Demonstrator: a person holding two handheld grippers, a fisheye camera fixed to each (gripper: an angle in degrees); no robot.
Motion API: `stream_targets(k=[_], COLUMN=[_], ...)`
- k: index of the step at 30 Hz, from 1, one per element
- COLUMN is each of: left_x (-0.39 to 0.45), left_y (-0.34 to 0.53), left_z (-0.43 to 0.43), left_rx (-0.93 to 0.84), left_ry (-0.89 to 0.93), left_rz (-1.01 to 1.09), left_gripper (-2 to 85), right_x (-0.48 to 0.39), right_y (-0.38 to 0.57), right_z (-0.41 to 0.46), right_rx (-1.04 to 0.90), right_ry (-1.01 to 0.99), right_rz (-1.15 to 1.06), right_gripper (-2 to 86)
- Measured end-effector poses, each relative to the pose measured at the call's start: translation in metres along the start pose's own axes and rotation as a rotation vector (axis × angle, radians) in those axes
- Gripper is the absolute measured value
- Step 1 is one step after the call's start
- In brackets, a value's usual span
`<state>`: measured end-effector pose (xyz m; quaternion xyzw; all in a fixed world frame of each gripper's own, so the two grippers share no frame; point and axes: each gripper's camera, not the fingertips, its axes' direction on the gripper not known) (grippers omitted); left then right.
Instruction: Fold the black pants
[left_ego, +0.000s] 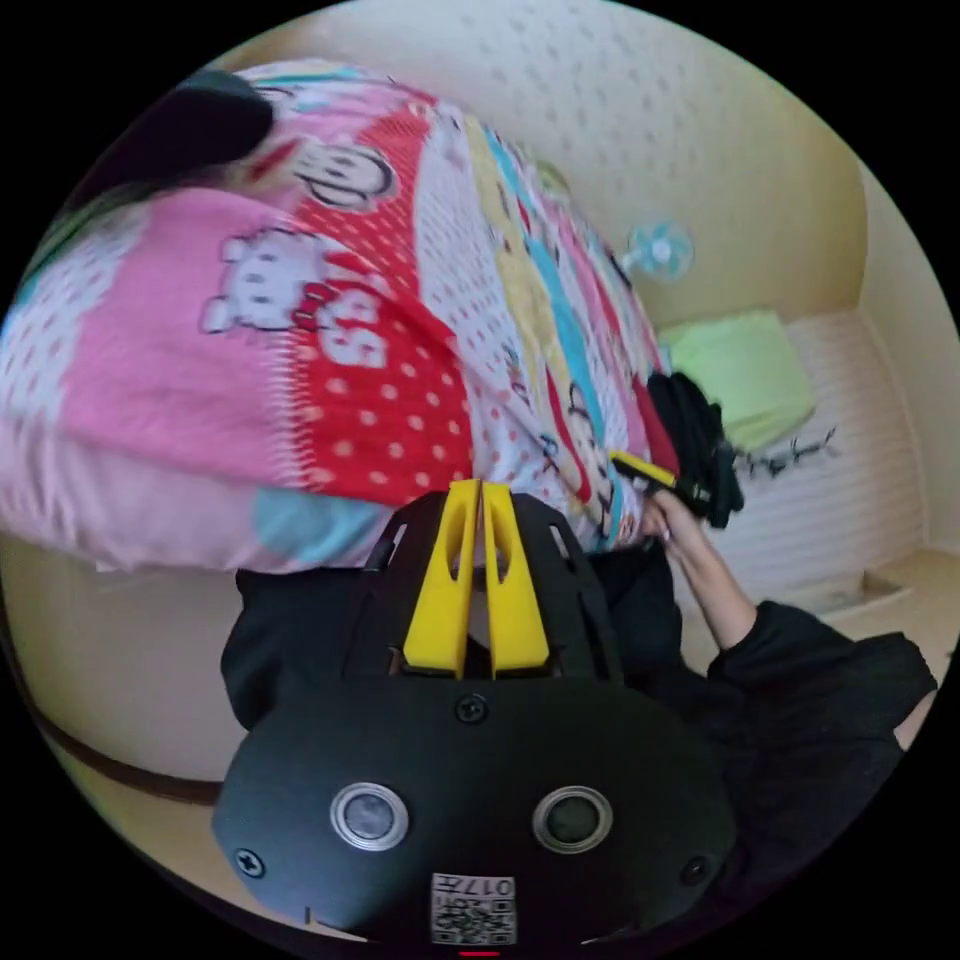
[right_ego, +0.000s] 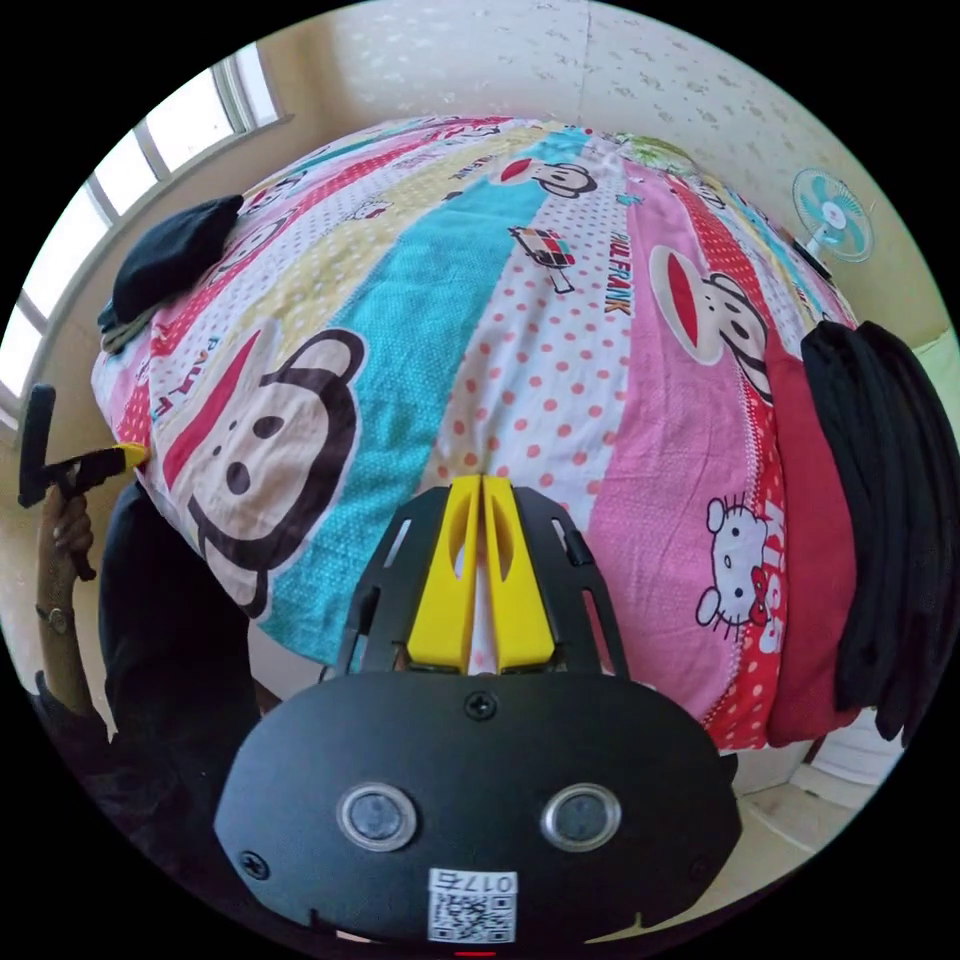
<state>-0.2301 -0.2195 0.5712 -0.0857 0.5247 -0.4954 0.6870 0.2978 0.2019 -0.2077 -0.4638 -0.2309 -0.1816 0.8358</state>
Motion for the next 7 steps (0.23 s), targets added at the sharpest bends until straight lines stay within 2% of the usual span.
stream_targets(k=[2,3,5,7], left_x=[-0.034,-0.042,-0.073,-0.091], left_y=[0.022,0.023,0.015,-0.004], left_z=[-0.044,-0.056,-0.112,-0.154], left_rx=[0.232,0.284,0.486,0.603], left_ry=[-0.024,-0.048,-0.165,-0.225], left_rz=[-0.083,-0.102,-0.185,-0.227], left_gripper=[1.1,1.5,11.4,15.7], right_x=[-0.010,-0.010,0.001,0.018], right_y=[0.003,0.005,0.006,0.007], right_z=[0.007,0.010,0.015,0.021], right_rx=[-0.017,-0.030,-0.049,-0.065], right_ry=[0.032,0.020,-0.061,-0.163], right_rz=[-0.085,-0.105,-0.062,-0.009], right_gripper=[0.3,0.3,0.3,0.3])
